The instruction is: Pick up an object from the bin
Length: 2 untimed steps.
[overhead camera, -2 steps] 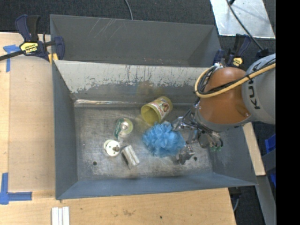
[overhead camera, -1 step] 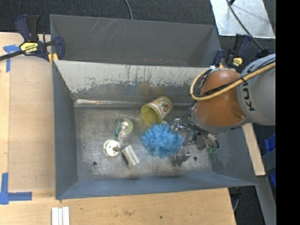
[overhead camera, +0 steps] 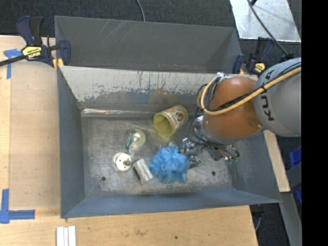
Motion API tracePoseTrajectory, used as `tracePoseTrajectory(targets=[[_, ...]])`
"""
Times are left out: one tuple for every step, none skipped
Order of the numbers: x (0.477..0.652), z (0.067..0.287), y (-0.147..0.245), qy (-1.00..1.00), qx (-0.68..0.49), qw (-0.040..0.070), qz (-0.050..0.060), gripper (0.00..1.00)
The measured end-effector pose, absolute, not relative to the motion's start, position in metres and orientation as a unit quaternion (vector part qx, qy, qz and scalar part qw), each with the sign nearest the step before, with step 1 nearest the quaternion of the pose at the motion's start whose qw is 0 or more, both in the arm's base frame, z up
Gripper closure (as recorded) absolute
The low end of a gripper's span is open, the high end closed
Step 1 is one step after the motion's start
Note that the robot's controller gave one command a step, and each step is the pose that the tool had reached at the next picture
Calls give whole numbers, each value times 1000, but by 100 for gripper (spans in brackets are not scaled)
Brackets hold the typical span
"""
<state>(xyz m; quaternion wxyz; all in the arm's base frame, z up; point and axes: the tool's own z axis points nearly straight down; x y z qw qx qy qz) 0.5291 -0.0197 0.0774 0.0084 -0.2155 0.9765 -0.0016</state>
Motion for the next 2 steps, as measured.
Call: tracePoseTrajectory(targets=[[529, 77, -20, 976, -216, 8, -2, 100], [525, 112, -13, 975, -222, -2, 0, 100]])
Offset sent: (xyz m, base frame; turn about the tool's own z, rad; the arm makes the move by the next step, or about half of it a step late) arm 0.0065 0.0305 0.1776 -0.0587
